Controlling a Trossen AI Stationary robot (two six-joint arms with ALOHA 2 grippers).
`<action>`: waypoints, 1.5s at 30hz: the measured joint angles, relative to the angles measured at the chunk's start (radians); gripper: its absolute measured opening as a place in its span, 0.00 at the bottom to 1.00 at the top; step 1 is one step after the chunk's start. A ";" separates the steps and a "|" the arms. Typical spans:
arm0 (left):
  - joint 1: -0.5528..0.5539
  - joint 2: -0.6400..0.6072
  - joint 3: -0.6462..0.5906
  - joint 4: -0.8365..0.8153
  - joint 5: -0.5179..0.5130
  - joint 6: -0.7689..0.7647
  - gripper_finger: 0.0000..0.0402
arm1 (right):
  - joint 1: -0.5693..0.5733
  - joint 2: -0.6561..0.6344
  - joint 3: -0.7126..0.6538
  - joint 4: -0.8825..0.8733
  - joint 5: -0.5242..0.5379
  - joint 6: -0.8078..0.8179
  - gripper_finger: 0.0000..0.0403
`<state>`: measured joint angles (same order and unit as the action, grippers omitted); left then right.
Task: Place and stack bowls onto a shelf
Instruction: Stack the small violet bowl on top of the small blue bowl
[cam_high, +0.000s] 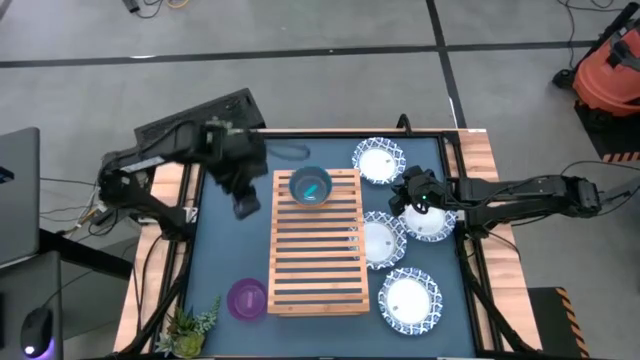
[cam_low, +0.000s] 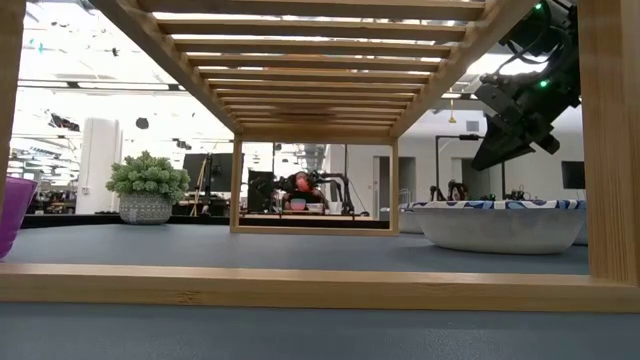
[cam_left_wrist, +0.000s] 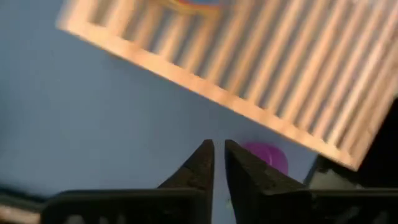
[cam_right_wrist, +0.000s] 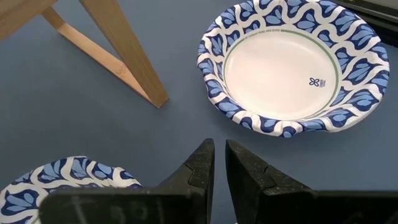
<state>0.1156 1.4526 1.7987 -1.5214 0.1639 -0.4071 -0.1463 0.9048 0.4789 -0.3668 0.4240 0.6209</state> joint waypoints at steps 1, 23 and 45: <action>-0.034 -0.014 -0.023 0.028 0.007 -0.015 0.11 | 0.000 0.000 0.000 0.000 0.000 0.000 0.17; -0.475 -0.248 -0.863 0.551 -0.082 -0.518 0.56 | 0.000 0.000 0.000 -0.046 -0.009 0.000 0.17; -0.740 -0.034 -1.060 0.915 -0.112 -0.814 0.54 | 0.000 0.000 0.000 -0.048 -0.008 0.000 0.17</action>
<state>-0.6241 1.4182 0.7383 -0.6060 0.0519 -1.2215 -0.1463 0.9047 0.4789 -0.4152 0.4156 0.6209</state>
